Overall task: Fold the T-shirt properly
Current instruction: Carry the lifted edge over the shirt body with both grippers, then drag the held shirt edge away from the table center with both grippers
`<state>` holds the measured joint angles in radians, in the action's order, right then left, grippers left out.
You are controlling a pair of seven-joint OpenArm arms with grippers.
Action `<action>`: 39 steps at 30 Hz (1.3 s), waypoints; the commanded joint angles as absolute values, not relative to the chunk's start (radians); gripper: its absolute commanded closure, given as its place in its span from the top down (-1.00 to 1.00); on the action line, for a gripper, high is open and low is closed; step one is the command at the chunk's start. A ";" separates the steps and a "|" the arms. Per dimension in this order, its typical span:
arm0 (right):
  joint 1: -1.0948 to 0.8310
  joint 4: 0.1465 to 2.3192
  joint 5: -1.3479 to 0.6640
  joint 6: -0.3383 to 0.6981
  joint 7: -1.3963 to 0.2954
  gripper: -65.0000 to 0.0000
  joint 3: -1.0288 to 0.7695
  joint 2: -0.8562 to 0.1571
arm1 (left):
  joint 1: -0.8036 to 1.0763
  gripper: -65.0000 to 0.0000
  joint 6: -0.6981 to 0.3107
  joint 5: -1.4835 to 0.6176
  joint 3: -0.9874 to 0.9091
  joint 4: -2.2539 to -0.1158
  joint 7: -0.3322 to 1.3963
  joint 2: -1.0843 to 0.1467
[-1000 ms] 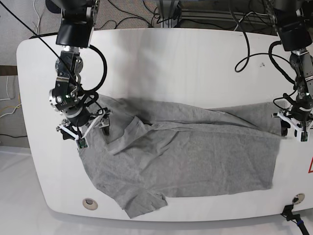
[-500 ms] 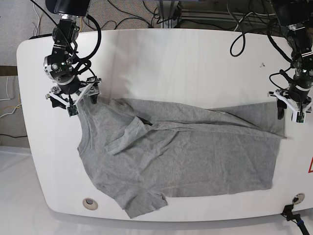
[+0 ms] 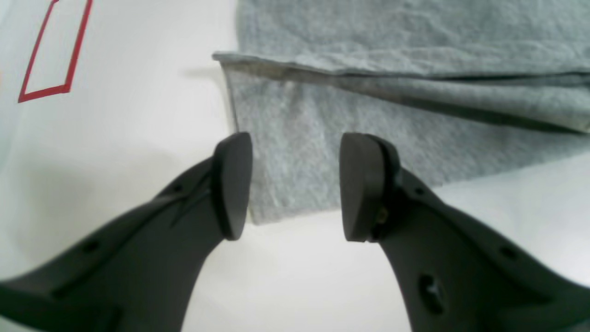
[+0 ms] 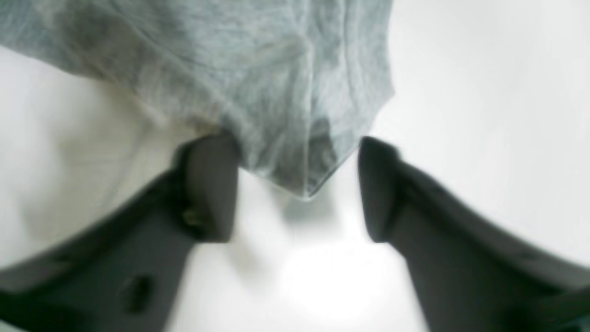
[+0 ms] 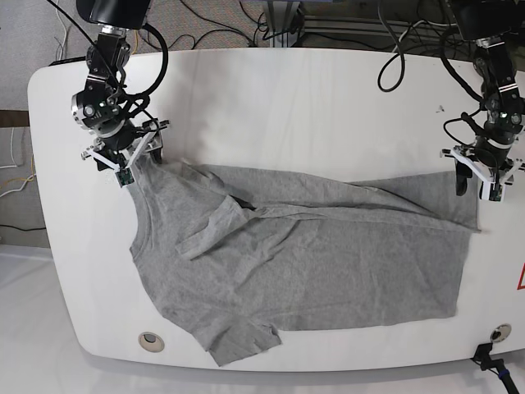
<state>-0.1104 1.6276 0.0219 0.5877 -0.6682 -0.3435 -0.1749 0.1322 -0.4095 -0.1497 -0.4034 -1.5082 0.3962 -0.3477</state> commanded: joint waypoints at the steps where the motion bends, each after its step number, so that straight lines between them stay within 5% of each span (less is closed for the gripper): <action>1: -0.097 1.607 0.013 0.588 -0.619 -0.20 -0.348 -0.185 | 0.119 -0.13 -0.400 -0.156 -0.412 -1.527 0.374 -0.371; 10: -0.099 1.527 -0.035 0.588 -0.582 -1.00 -0.348 -0.223 | 0.119 -0.13 -0.400 -0.156 -0.412 -1.527 0.374 -0.371; 19: -0.081 1.526 -0.033 0.590 -0.581 -1.00 -0.348 -0.305 | 0.119 -0.13 -0.400 -0.154 -0.412 -1.524 0.374 -0.371; 39: -0.084 1.526 -0.033 0.590 -0.582 -1.00 -0.343 -0.265 | 0.156 -0.11 -0.400 -0.156 -0.410 -1.428 0.374 -0.335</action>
<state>-0.0978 1.5097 -0.0261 0.5938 -0.6025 -0.3382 -0.2493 0.1673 -0.4004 -0.1471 -0.4049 -1.4143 0.3977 -0.3191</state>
